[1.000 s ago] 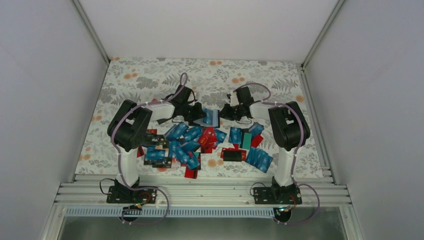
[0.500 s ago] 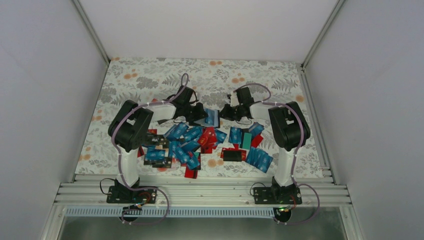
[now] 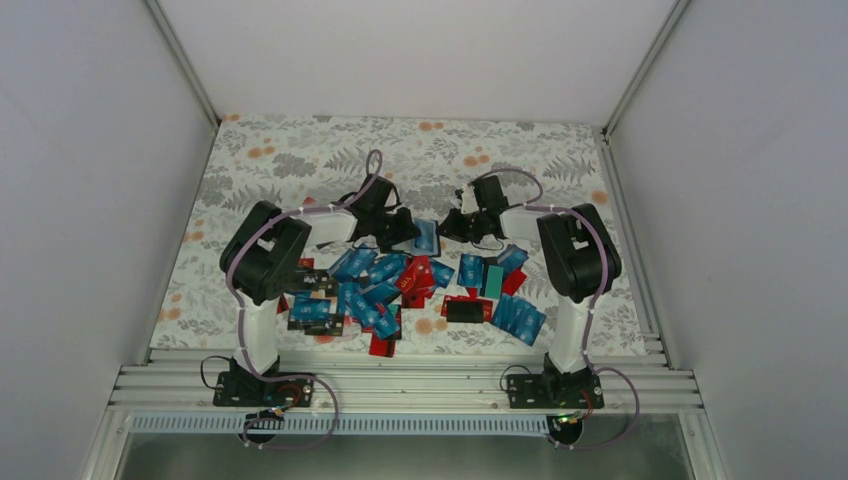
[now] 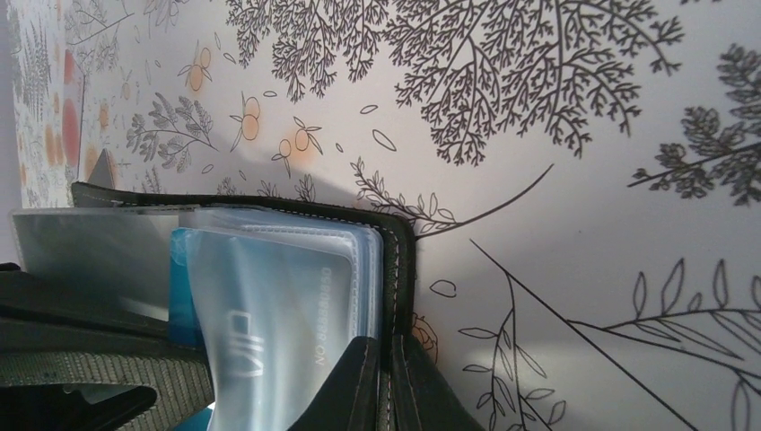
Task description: Put the credit cards into the card holder
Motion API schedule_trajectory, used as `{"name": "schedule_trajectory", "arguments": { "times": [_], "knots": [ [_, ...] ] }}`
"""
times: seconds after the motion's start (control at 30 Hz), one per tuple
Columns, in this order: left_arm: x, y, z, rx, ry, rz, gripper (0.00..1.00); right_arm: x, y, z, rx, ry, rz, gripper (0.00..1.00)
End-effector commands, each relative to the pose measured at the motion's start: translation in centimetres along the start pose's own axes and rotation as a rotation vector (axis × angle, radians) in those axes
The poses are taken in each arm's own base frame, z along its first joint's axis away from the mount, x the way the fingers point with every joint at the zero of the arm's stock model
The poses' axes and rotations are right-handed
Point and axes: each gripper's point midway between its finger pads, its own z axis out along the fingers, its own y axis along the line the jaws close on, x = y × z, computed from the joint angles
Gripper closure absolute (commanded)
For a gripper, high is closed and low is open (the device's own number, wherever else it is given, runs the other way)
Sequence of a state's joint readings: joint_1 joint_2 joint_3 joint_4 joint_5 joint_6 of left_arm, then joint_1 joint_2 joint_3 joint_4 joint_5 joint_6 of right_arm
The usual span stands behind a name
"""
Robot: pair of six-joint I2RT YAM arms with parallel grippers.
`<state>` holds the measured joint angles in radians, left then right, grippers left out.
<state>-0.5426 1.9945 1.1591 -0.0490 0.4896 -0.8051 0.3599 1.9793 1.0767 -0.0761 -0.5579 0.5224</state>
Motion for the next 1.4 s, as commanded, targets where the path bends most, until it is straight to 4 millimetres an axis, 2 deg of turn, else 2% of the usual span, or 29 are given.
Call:
{"name": "schedule_trajectory", "arguments": {
  "times": [0.0, 0.27, 0.37, 0.67, 1.03, 1.23, 1.33, 1.37],
  "knots": [
    [2.1, 2.9, 1.9, -0.083, 0.045, -0.047, 0.98, 4.6, -0.6, 0.8, 0.018, 0.139, 0.063, 0.92],
    [2.3, 3.2, 1.6, -0.103, 0.026, -0.067, 0.97, 4.6, -0.7, 0.7, 0.026, 0.134, 0.066, 0.92],
    [2.3, 2.8, 1.1, -0.106, 0.018, -0.050, 0.87, 4.6, -0.8, 0.6, 0.033, 0.132, 0.064, 0.92],
    [3.0, 1.6, -0.1, -0.135, 0.017, 0.012, 0.69, 3.4, 0.1, -0.1, 0.034, 0.104, 0.032, 0.90],
    [2.7, 0.4, -2.6, -0.195, -0.018, 0.098, 0.36, 2.0, 0.8, -1.2, 0.054, 0.069, 0.001, 0.87],
    [2.4, -0.6, -4.0, -0.213, -0.023, 0.195, 0.25, 0.6, 2.0, -2.2, 0.046, 0.033, -0.053, 0.76],
    [2.1, -0.6, -4.7, -0.239, -0.034, 0.235, 0.25, 0.3, 2.8, -2.8, 0.029, 0.019, -0.076, 0.73],
    [2.0, -0.6, -4.9, -0.245, -0.039, 0.250, 0.28, 0.2, 3.1, -3.0, 0.021, 0.012, -0.083, 0.72]
  ]
}}
